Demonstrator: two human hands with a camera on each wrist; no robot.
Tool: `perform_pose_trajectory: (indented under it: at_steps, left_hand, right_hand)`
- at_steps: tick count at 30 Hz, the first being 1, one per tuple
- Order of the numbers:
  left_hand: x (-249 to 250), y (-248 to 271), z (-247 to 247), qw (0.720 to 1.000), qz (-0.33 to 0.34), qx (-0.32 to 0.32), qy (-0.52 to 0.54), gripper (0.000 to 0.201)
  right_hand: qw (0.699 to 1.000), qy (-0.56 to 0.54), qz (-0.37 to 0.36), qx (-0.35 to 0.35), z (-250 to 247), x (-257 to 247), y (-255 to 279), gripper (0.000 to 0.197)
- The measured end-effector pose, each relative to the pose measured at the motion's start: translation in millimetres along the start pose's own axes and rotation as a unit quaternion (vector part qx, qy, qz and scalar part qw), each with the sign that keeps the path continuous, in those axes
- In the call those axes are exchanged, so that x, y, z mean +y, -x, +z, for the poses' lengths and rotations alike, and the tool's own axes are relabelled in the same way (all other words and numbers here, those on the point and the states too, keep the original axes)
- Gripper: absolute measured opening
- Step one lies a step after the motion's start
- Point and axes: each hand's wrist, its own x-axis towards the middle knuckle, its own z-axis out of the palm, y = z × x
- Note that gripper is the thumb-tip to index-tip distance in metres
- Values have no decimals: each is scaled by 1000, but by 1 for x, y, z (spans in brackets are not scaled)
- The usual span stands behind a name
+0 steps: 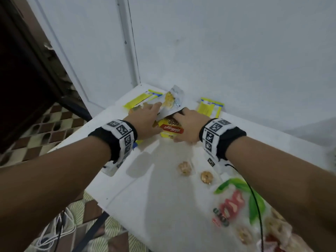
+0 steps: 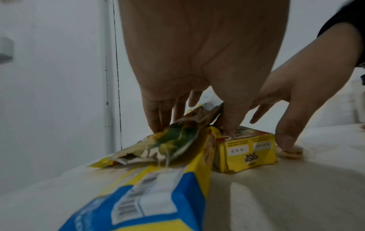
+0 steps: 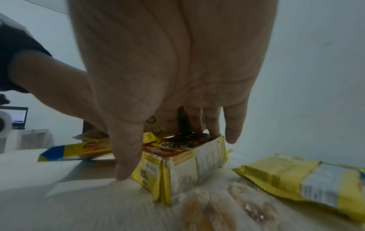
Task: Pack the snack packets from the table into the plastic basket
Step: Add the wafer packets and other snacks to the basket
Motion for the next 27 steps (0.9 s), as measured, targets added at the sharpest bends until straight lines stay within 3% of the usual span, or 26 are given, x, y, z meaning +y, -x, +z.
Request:
perform_pose_trajectory:
  at_steps: [1, 4, 5, 14, 20, 22, 24, 27]
  left_hand:
    - [-1, -1, 0, 1000, 4, -5, -4, 76]
    - [-10, -5, 2, 999, 41, 16, -2, 19]
    - [-14, -6, 1, 999, 47, 21, 9, 11]
    - [-49, -8, -36, 984, 158, 61, 48, 9]
    - [-57, -11, -70, 957, 235, 141, 96, 16]
    - [-56, -16, -74, 947, 260, 150, 113, 16]
    - [-54, -22, -74, 943, 270, 154, 120, 20]
    - [-46, -33, -74, 942, 285, 151, 97, 23]
  right_hand:
    - [1000, 6, -10, -5, 0, 0, -4, 84]
    - [1000, 19, -6, -23, 2, -1, -11, 87]
    - [999, 20, 5, -26, 4, 0, -14, 86]
    - [995, 8, 88, -45, 7, -11, -9, 66]
    - [986, -34, 155, -56, 5, -29, 13, 75]
    - [977, -62, 202, 20, -2, -32, 20, 62]
    - [956, -91, 227, 160, -9, -31, 29, 47]
    - [907, -52, 196, 370, -25, -29, 42, 41]
